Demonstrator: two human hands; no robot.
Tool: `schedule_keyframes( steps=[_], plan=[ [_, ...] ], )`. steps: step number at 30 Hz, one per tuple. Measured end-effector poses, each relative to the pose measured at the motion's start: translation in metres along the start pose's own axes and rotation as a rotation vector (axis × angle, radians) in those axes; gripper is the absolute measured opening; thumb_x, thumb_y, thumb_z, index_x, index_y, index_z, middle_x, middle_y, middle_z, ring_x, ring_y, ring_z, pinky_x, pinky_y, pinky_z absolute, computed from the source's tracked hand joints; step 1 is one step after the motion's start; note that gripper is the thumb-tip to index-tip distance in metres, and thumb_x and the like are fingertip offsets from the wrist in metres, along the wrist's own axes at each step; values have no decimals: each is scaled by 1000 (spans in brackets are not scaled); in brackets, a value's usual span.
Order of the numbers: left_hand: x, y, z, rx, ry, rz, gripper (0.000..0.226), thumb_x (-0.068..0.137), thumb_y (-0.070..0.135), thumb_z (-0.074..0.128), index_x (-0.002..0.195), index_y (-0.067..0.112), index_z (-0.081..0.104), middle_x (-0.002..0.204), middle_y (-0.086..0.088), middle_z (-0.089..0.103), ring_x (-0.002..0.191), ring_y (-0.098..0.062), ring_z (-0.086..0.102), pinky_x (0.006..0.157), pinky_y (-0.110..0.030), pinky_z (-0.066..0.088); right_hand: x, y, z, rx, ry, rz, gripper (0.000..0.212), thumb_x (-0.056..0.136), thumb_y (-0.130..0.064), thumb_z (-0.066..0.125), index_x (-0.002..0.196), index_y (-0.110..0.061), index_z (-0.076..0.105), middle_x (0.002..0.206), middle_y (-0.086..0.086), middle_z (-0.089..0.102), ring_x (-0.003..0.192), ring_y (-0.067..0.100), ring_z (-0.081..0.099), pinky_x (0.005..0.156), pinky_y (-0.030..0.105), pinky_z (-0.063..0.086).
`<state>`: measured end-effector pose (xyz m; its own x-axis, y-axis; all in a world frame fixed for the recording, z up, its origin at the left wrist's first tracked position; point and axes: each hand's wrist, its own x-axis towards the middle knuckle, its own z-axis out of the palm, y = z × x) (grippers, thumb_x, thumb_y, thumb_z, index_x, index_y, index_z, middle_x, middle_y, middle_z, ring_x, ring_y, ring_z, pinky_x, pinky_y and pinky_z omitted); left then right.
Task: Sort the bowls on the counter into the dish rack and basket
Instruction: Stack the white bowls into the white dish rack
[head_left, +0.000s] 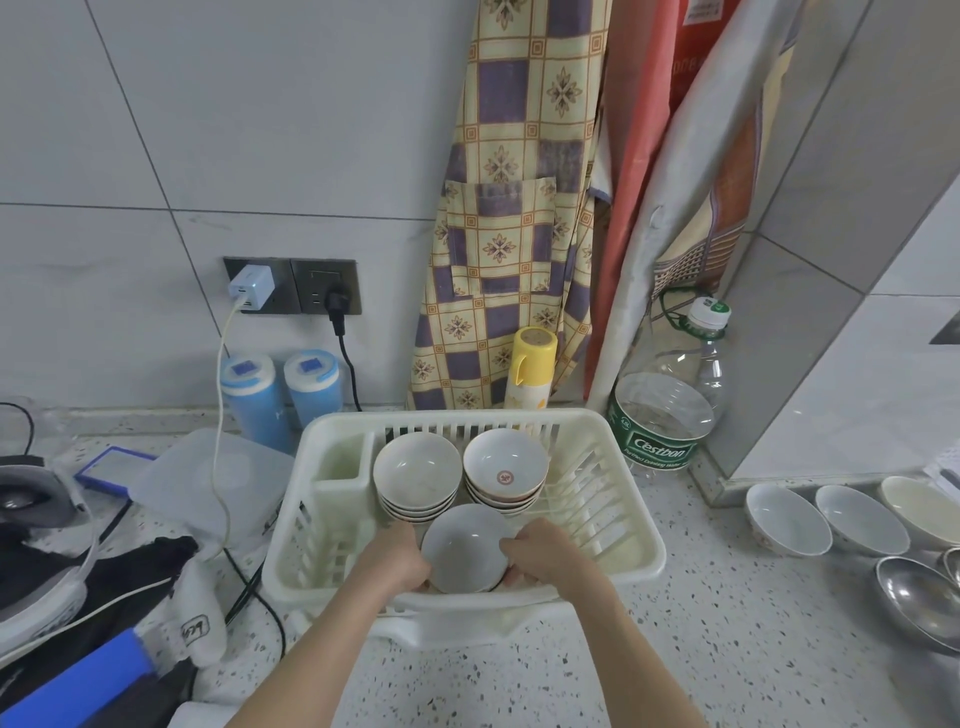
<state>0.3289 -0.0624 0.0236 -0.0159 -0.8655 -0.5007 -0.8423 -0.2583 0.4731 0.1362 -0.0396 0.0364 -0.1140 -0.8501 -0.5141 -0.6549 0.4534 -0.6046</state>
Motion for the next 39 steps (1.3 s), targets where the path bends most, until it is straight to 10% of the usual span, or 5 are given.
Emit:
schedule_keyframes(
  steps=[13,23,31,34,39],
  plan=[
    [14,-8,7,64,20,23,9,73,14,61,82,12,59,95,-8,72,93,-26,69,67,-28,49,4,1,-1,-12,4,-14,30,80,-3,53,96,18,66,72,24,57,60,18,42,54,25,34],
    [10,-9,4,88,54,71,13,69,10,62,61,15,52,63,1,56,68,-22,58,47,-24,33,5,-1,9,-214,93,-30,24,82,-6,56,98,3,72,58,0,46,52,11,43,41,17,31],
    [-9,1,1,-40,235,40,35,80,15,57,51,18,36,49,2,40,46,-19,37,50,-29,24,-3,-3,14,-233,222,-60,21,94,-24,45,86,-9,56,85,10,60,77,24,55,66,25,39],
    [-17,2,0,-104,327,53,24,87,23,56,65,15,55,62,2,60,59,-19,56,57,-29,40,-14,0,10,-69,392,-203,24,95,-27,45,84,-11,60,73,4,63,64,17,51,61,25,38],
    [-47,9,2,-441,598,233,6,95,21,60,94,19,66,79,14,66,75,-3,60,64,-21,44,-49,24,-17,510,194,-455,24,95,-21,51,89,-18,74,60,-3,66,50,2,47,52,13,36]
  ],
)
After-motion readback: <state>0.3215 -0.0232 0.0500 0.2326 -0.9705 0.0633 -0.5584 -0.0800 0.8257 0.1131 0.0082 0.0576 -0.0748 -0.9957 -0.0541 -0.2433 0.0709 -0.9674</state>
